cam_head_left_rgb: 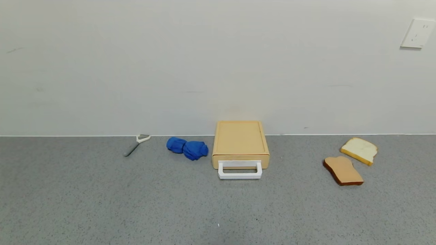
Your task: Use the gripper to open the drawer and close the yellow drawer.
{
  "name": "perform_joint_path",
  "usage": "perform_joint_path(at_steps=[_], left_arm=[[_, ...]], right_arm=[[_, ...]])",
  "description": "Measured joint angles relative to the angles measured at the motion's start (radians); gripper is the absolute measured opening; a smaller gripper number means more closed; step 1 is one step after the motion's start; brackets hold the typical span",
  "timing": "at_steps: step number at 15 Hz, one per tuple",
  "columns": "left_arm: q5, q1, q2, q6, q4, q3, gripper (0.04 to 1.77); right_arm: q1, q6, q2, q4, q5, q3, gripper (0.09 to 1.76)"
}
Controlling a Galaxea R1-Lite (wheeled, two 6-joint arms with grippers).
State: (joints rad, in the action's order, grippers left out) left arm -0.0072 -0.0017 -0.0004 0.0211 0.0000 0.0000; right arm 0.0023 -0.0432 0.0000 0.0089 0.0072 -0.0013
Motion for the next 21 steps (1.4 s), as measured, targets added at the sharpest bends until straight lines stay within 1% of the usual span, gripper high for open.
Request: perform_joint_path(at_steps=[21], left_arm=[[0.001, 0.0, 0.0, 0.0, 0.0, 0.0, 1.72]], right_arm=[[0.0, 0.021, 0.0, -0.001, -0.004, 0.001, 1.7]])
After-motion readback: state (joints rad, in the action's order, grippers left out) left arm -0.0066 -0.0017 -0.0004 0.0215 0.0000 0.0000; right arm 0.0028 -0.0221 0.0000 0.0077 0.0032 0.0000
